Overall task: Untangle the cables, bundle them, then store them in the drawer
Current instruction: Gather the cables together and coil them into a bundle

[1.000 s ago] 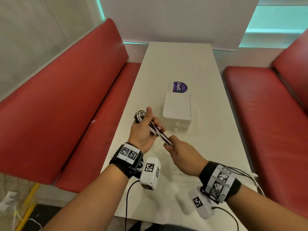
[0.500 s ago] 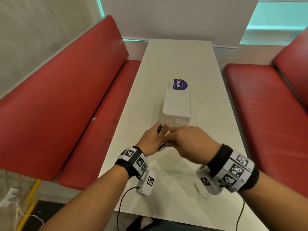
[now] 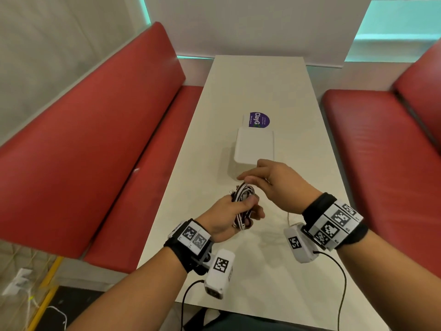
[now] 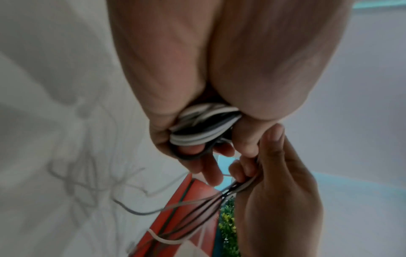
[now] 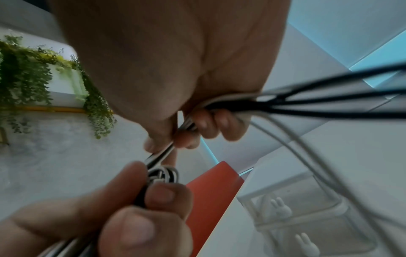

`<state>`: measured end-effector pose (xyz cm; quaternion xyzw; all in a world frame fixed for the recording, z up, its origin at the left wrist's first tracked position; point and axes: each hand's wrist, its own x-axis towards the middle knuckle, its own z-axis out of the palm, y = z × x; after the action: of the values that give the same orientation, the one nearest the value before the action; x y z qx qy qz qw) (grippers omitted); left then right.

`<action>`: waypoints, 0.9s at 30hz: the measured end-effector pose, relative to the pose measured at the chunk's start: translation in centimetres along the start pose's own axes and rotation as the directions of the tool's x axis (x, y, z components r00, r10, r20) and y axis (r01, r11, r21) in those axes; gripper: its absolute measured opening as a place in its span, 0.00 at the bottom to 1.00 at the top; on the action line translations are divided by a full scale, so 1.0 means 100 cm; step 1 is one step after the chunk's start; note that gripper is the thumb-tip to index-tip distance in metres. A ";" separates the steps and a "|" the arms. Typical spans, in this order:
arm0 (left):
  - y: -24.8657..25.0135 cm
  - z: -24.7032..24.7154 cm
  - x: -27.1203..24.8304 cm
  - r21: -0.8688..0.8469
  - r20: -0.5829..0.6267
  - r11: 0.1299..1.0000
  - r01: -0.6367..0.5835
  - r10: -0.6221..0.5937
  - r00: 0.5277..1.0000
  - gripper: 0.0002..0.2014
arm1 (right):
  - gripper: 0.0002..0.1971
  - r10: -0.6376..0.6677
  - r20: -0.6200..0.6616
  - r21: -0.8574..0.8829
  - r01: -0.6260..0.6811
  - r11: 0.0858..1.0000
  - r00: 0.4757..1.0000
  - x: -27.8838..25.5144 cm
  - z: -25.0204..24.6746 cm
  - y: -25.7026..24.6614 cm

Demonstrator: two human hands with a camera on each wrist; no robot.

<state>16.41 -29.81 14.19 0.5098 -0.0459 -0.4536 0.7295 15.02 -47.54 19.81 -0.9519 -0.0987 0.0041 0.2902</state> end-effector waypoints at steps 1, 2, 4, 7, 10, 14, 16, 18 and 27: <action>0.001 0.000 -0.001 -0.027 0.005 1.000 -0.008 0.008 1.000 0.06 | 0.14 -0.007 0.017 0.024 0.007 1.000 1.000 0.001 0.001 0.001; 0.001 0.001 -0.002 -0.054 0.002 0.998 -0.017 0.017 1.000 0.07 | 0.15 -0.011 0.033 0.036 0.010 0.999 0.999 0.001 0.001 0.002; 0.002 0.001 -0.004 -0.113 -0.006 0.993 -0.017 0.016 1.000 0.08 | 0.16 -0.027 0.044 0.036 0.026 0.999 0.999 0.000 0.001 0.003; 0.006 0.004 -0.007 -0.104 0.035 0.994 0.040 -0.036 0.999 0.09 | 0.15 -0.073 -0.023 0.036 0.074 0.997 0.997 -0.001 0.000 -0.002; 0.008 0.003 -0.007 -0.047 0.081 0.999 0.014 -0.010 0.997 0.10 | 0.13 -0.081 -0.124 0.085 0.092 0.992 0.989 0.000 0.000 -0.007; 0.010 0.003 -0.007 -0.136 0.108 0.990 0.037 -0.022 0.994 0.04 | 0.13 -0.055 -0.169 0.104 0.074 0.992 0.984 -0.001 0.001 -0.013; 0.011 0.002 -0.009 -0.163 0.146 0.984 0.077 -0.053 0.988 0.03 | 0.11 -0.016 -0.194 0.110 0.038 0.993 0.981 -0.001 0.000 -0.013; 0.011 0.001 -0.010 -0.189 0.166 0.975 0.114 -0.082 0.983 0.03 | 0.07 0.093 -0.233 0.178 -0.051 0.983 0.968 -0.001 -0.002 -0.012; 0.007 0.005 0.004 -0.340 -0.157 0.924 -0.176 0.129 0.979 0.24 | 0.05 0.301 -0.357 0.351 -0.172 0.921 0.884 -0.015 0.027 -0.019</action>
<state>16.79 -30.41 14.85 0.3947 0.0446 -0.3618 0.8434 13.00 -44.80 18.56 -0.8794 0.0835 -0.1416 0.4469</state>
